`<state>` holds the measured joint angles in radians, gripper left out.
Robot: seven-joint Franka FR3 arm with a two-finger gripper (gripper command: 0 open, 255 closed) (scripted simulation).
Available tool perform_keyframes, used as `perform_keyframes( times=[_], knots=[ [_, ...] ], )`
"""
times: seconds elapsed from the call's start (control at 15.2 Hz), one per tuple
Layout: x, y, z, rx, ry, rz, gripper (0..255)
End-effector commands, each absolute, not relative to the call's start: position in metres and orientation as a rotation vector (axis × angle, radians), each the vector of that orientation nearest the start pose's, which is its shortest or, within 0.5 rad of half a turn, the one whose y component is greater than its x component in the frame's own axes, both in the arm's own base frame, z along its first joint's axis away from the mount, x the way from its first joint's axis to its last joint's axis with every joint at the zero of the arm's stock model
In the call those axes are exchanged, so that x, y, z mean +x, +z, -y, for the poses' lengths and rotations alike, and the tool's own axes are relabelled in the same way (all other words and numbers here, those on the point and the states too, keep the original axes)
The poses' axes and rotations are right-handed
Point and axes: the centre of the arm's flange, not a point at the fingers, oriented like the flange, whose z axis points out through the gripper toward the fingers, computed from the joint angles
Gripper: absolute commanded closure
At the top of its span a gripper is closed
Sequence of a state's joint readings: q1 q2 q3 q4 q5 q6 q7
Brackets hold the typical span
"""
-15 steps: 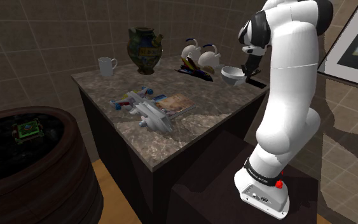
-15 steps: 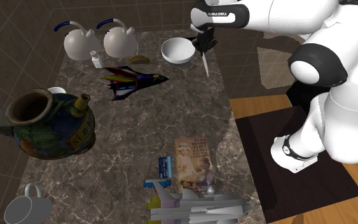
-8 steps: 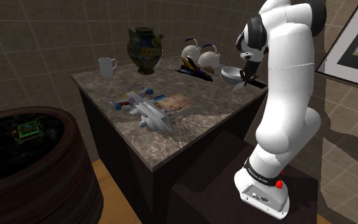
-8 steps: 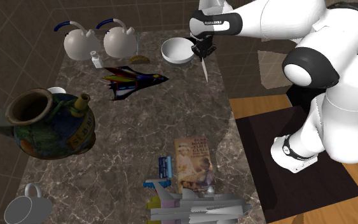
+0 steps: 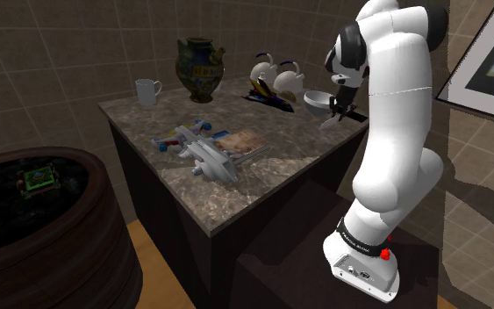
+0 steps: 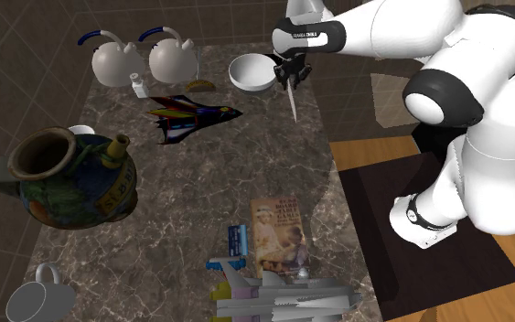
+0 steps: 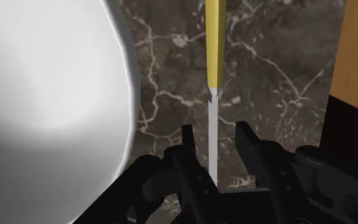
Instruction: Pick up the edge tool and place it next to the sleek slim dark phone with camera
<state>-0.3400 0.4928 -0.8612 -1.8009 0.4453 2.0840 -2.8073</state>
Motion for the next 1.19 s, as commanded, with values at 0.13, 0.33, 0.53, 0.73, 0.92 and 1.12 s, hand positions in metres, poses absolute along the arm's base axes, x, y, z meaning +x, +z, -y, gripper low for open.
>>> perform_keyframes(
  times=[0.13,0.33,0.53,0.73,0.92,1.12],
  knots=[
    [0.299,0.364,0.527,-2.361,-0.031,2.069,0],
    [0.303,0.376,0.498,-2.361,-0.031,2.072,0],
    [0.303,0.36,0.498,-2.361,-0.031,2.072,0],
    [0.304,0.344,0.498,-2.361,-0.031,2.072,0],
    [0.304,0.336,0.498,-2.361,-0.031,2.072,0],
    [0.304,0.336,0.498,-2.361,-0.031,2.072,0]
  ],
)
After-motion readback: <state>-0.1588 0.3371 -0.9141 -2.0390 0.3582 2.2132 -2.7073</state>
